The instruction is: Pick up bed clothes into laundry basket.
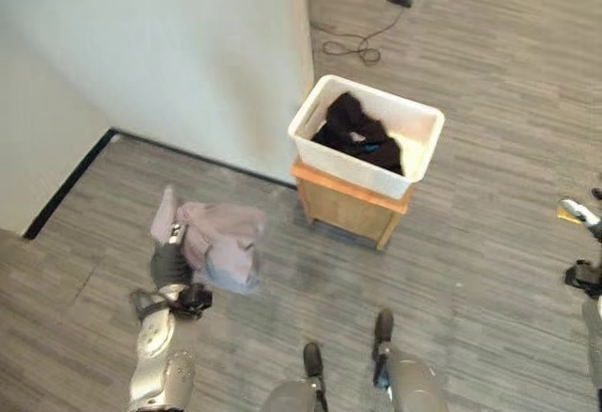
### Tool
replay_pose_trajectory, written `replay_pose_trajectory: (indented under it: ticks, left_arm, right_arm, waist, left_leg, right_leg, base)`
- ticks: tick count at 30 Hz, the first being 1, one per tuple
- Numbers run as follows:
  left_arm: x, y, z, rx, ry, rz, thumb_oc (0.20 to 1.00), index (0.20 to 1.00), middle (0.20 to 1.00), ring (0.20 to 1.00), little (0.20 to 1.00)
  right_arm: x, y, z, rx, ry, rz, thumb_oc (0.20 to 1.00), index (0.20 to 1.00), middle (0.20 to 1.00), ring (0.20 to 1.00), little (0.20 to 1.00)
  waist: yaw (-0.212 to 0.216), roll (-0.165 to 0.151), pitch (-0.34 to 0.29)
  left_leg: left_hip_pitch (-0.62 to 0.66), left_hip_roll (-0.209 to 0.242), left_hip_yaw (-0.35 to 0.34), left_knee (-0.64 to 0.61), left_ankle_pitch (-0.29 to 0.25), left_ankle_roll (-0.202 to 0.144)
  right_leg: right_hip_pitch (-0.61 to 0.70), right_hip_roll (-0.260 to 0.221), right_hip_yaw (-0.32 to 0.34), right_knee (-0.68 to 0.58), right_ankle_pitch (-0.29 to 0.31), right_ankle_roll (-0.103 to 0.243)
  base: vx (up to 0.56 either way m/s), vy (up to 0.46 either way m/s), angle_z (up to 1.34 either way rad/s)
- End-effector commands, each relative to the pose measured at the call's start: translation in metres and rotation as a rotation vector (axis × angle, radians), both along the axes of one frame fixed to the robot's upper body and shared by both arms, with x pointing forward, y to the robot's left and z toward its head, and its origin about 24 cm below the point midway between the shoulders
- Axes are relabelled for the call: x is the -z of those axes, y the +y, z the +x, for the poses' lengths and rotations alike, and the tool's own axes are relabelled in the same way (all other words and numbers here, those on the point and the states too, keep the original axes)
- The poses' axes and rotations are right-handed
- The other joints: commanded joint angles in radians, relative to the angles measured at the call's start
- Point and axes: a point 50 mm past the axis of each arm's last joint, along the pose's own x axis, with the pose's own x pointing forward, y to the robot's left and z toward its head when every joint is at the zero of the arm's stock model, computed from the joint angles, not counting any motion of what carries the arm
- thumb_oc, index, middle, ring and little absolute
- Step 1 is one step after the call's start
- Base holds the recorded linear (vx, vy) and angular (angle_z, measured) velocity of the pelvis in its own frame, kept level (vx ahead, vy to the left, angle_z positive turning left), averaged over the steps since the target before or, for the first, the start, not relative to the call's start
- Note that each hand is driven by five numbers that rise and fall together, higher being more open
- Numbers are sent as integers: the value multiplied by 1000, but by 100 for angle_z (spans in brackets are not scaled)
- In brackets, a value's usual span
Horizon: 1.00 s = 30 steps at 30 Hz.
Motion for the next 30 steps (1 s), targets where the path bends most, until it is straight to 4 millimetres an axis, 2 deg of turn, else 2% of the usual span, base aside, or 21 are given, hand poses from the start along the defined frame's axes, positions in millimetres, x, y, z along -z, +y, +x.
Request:
replay_pose_trajectory:
  ticks: [1,2,3,4,6,8,10,11,12,13,17,19,20,21,22,23,24,25,28,29,30]
  left_arm:
    - [-46,15,21,7,-118,212,200,200,200,200,200]
    - [-46,15,22,8,-121,213,200,200,200,200,200]
    - [-56,14,35,15,-148,220,200,200,200,200,200]
    - [-57,14,36,15,-150,221,200,200,200,200,200]
    - [-77,24,51,-21,-191,246,200,200,200,200,200]
    - [-94,29,60,-19,-221,277,200,200,200,200,200]
    - [-102,28,66,-9,-233,293,200,200,200,200,200]
    - [-112,32,72,-14,-241,320,200,200,200,200,200]
    - [-128,37,77,-22,-266,353,200,200,200,200,200]
    - [-136,40,81,-30,-275,357,200,200,200,200,200]
    - [-158,43,94,-34,-299,386,200,200,200,200,200]
    - [-188,44,106,-39,-325,446,200,200,200,200,200]
    - [-189,43,107,-37,-327,448,200,200,200,200,200]
    - [-206,44,114,-43,-324,493,200,200,200,200,200]
    - [-208,43,115,-41,-326,496,200,200,200,200,200]
    - [-231,43,122,-55,-343,521,200,200,200,200,200]
    - [-234,41,124,-50,-348,526,200,200,200,200,200]
    - [-250,39,130,-65,-372,496,200,200,200,200,200]
    - [-289,19,139,-35,-430,554,200,200,200,200,200]
    - [-291,18,140,-33,-432,558,200,200,200,200,200]
    - [-308,5,143,-14,-465,581,200,200,200,200,200]
  right_arm:
    - [-25,7,10,-68,-137,41,1000,1000,1000,1000,1000]
    - [-25,7,10,-67,-139,41,1000,1000,1000,1000,1000]
    - [-27,14,16,-107,-136,46,1000,1000,1000,1000,1000]
    - [-27,14,17,-106,-138,47,1000,1000,1000,1000,1000]
    - [-29,18,25,-131,-123,51,1000,1000,1000,1000,1000]
    - [-30,16,26,-131,-119,53,1000,1000,1000,1000,1000]
    - [-30,15,26,-130,-113,52,1000,1000,1000,1000,1000]
    - [-28,12,27,-121,-101,47,1000,1000,1000,1000,1000]
    - [-26,8,27,-111,-73,24,1000,1000,1000,1000,1000]
    - [-26,6,26,-105,-67,13,1000,1000,1000,1000,1000]
    - [-25,12,30,-131,-60,19,1000,1000,1000,1000,1000]
    - [-18,16,33,-145,-41,44,1000,1000,1000,1000,1000]
    - [-18,16,33,-143,-43,46,1000,1000,1000,1000,1000]
    - [-15,23,37,-173,-23,47,1000,1000,1000,1000,1000]
    - [-15,23,37,-171,-26,51,1000,1000,1000,1000,1000]
    - [-11,31,41,-205,-11,57,1000,1000,1000,1000,1000]
    - [-11,30,40,-201,-15,63,1000,1000,1000,1000,1000]
    - [-5,37,43,-225,5,77,1000,1000,1000,1000,1000]
    - [1,44,44,-245,26,86,1000,1000,1000,1000,1000]
    - [1,44,44,-243,24,90,1000,1000,1000,1000,1000]
    - [4,48,45,-259,36,87,1000,1000,1000,1000,1000]
  waist:
    - [8,-41,-29]
    - [5,-41,-28]
    - [18,-35,-4]
    - [17,-37,-3]
    - [22,-27,-12]
    - [22,-24,-22]
    - [22,-22,-26]
    - [22,-11,-26]
    - [23,9,-32]
    - [12,18,-36]
    - [-16,42,-62]
    - [-35,48,-85]
    - [-31,45,-84]
    - [-40,45,-96]
    - [-36,42,-94]
    - [-47,40,-102]
    - [-41,34,-101]
    - [-50,33,-108]
    - [-55,24,-117]
    - [-53,21,-117]
    - [-55,18,-123]
  left_leg:
    - [-120,96,-100,450,17,-82]
    - [-131,97,-104,459,19,-82]
    - [-201,91,-136,642,53,-98]
    - [-205,89,-137,643,57,-96]
    - [-278,97,-135,565,46,-85]
    - [-297,129,-129,433,88,-94]
    - [-287,124,-131,365,112,-96]
    - [-278,113,-147,256,153,-105]
    - [-280,101,-203,155,199,-121]
    - [-279,102,-212,129,217,-132]
    - [-211,103,-193,63,206,-132]
    - [-163,89,-176,21,202,-126]
    - [-161,88,-175,18,203,-126]
    - [-149,82,-167,9,195,-117]
    - [-149,81,-166,9,195,-116]
    - [-146,74,-157,4,189,-108]
    - [-147,74,-157,4,189,-107]
    - [-148,68,-152,-2,185,-103]
    - [-160,59,-153,-4,179,-96]
    - [-162,59,-153,-4,179,-95]
    - [-168,54,-153,-4,175,-93]
  right_leg:
    - [148,52,36,-3,-125,-27]
    - [145,52,32,-6,-120,-30]
    - [191,67,39,-22,-138,-58]
    - [189,65,38,-24,-134,-59]
    - [243,76,76,-70,-144,-50]
    - [270,78,95,-100,-140,-42]
    - [270,75,100,-106,-135,-39]
    - [281,78,106,-118,-138,-33]
    - [302,80,124,-128,-141,-25]
    - [311,76,129,-128,-144,-20]
    - [338,64,131,-142,-147,-1]
    - [343,53,147,-156,-140,8]
    - [344,53,148,-157,-140,8]
    - [343,47,156,-160,-137,14]
    - [343,46,157,-160,-137,15]
    - [338,42,163,-162,-134,23]
    - [337,41,163,-162,-134,23]
    - [331,38,165,-164,-130,31]
    - [316,32,162,-165,-122,43]
    - [315,32,162,-165,-122,43]
    - [307,28,159,-165,-118,49]
  base:
    - [130,-458,-53]
    - [28,-288,-36]
    - [-16,-106,4]
    - [54,-113,-7]
    - [115,-10,-74]
    - [165,40,-79]
    - [113,51,-17]
    - [192,116,-8]
    - [250,158,-16]
    - [235,148,-19]
    - [131,117,-5]
    - [174,191,-10]
    - [164,182,-6]
    - [79,82,-1]
    - [148,156,-8]
    - [75,77,-28]
    - [138,126,-31]
    - [94,75,-19]
    - [79,62,7]
    - [63,51,7]
    - [55,47,13]
